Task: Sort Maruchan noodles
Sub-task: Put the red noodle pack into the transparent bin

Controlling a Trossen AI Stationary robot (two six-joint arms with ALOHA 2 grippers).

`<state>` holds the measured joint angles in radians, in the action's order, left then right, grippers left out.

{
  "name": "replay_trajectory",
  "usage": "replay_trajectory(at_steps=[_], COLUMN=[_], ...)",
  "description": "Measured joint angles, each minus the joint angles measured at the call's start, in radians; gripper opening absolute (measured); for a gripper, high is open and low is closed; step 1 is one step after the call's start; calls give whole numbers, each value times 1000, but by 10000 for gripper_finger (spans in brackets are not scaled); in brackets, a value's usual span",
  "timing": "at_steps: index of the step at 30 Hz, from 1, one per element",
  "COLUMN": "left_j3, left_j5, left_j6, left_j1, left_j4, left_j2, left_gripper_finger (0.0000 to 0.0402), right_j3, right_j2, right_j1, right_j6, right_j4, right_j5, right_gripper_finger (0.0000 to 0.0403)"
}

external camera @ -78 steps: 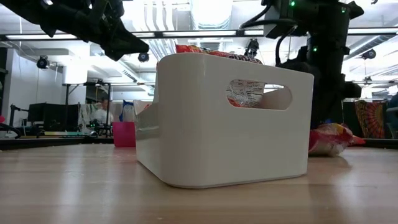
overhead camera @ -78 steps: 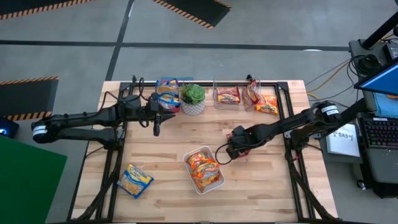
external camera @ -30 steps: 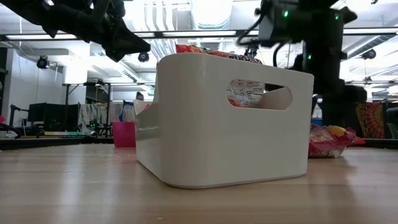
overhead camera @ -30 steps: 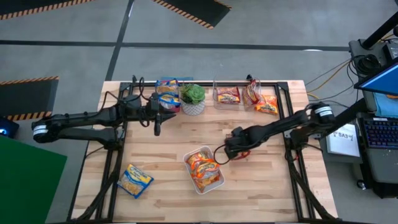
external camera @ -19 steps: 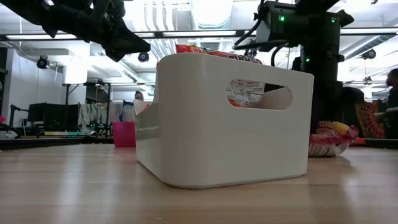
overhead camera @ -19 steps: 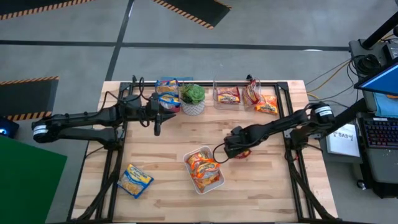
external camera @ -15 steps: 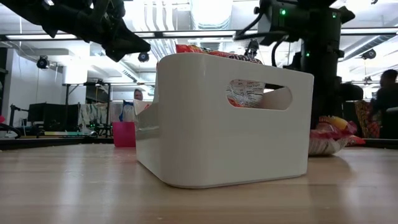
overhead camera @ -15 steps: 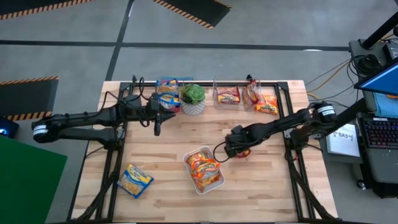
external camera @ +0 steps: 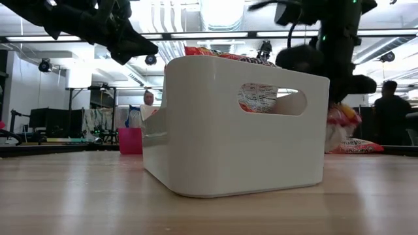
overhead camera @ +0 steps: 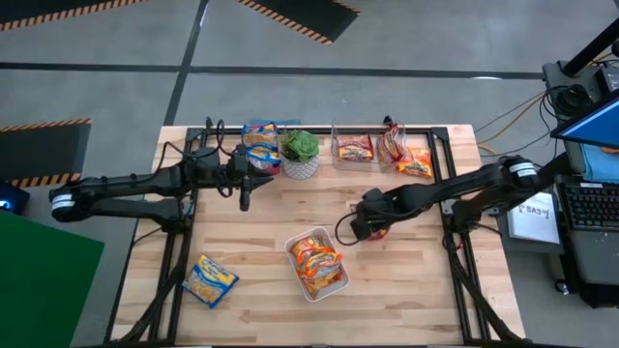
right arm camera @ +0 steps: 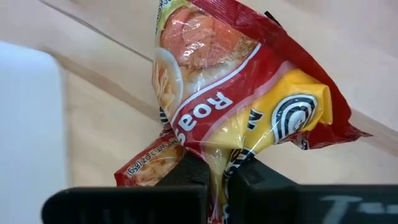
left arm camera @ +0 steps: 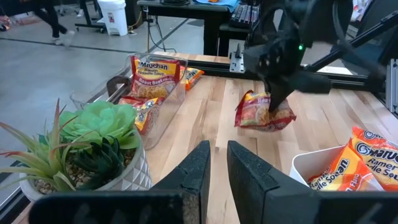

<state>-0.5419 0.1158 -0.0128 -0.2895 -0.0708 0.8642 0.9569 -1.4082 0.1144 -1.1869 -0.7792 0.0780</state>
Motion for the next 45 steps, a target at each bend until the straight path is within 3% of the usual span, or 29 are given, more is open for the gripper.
replay_trajectory(at_steps=[5, 10, 19, 26, 30, 34, 40, 45], left_j3=[0, 0, 0, 0, 0, 0, 0, 0], left_j5=[0, 0, 0, 0, 0, 0, 0, 0], left_j6=[0, 0, -7, -8, -8, -15, -30, -30], left_j1=[0, 0, 0, 0, 0, 0, 0, 0], left_j4=[-1, -6, -5, -1, -1, -1, -1, -2], left_j2=[0, 0, 0, 0, 0, 0, 0, 0], left_gripper_finger=[38, 38, 38, 38, 38, 38, 38, 38], right_j3=[0, 0, 0, 0, 0, 0, 0, 0], right_j2=[118, 226, 292, 229, 156, 100, 41, -3], right_j1=[-32, -95, -350, -665, -785, -824, -824, -824], right_j6=[-18, -4, 220, 450, 506, 537, 548, 544], right_j4=[7, 53, 225, 272, 280, 312, 329, 328], right_j5=[8, 137, 146, 134, 94, 23, 19, 20], right_gripper_finger=[9, 9, 9, 9, 9, 9, 13, 55])
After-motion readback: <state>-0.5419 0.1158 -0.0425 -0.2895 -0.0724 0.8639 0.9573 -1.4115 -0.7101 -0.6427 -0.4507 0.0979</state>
